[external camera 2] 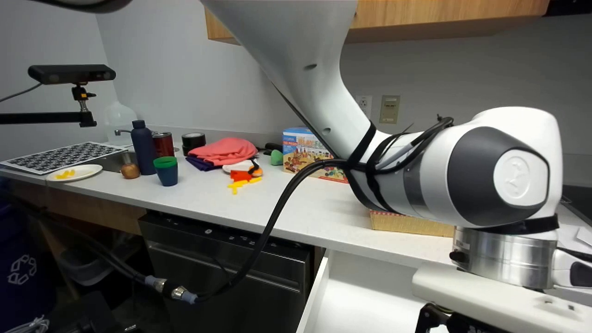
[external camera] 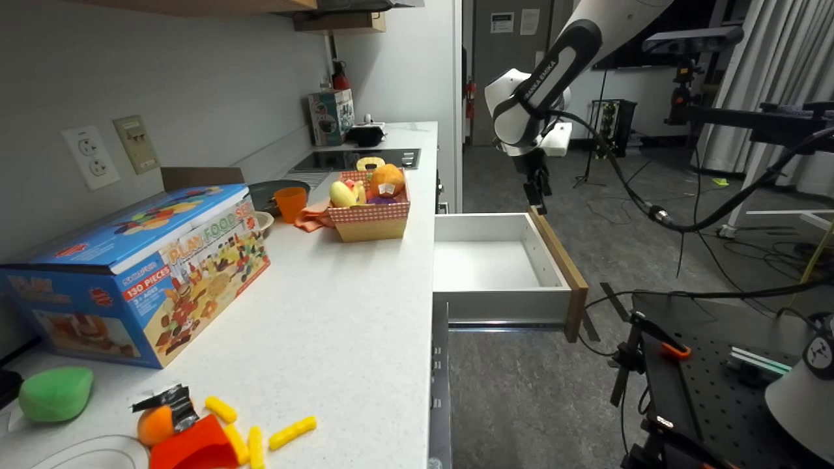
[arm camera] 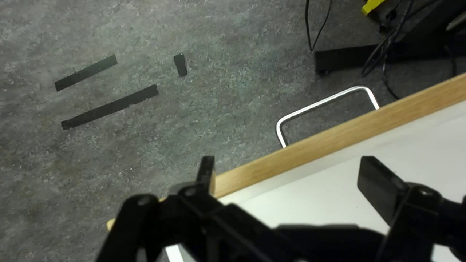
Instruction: Open the drawer, pick up the plush toys, put them in the basket and close the drawer.
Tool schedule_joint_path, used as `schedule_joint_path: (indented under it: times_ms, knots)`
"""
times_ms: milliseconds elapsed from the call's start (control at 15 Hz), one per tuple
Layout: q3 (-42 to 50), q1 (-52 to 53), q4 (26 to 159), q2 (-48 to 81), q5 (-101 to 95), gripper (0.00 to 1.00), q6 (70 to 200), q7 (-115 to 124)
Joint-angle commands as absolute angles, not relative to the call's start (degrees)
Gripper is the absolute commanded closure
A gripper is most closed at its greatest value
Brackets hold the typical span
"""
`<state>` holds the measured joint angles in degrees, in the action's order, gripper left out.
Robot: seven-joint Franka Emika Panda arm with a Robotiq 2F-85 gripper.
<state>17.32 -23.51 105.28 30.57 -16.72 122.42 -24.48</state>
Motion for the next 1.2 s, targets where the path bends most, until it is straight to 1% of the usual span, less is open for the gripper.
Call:
schedule_joint_path:
  times_ms: [0,267,533,867,1133]
  knots:
    - [16.9,-23.8,103.2,34.6,-18.9,0.0,120.2,-24.6]
    - [17.5,-23.2,101.3,39.6,-21.9,0.0,118.9,-23.3]
    - [17.4,-23.4,99.2,42.0,-23.5,0.0,116.1,-24.4]
    - [17.3,-23.9,100.7,39.0,-25.1,0.0,115.8,-27.1]
    - [17.1,-24.0,100.7,39.1,-26.4,0.0,115.7,-28.0]
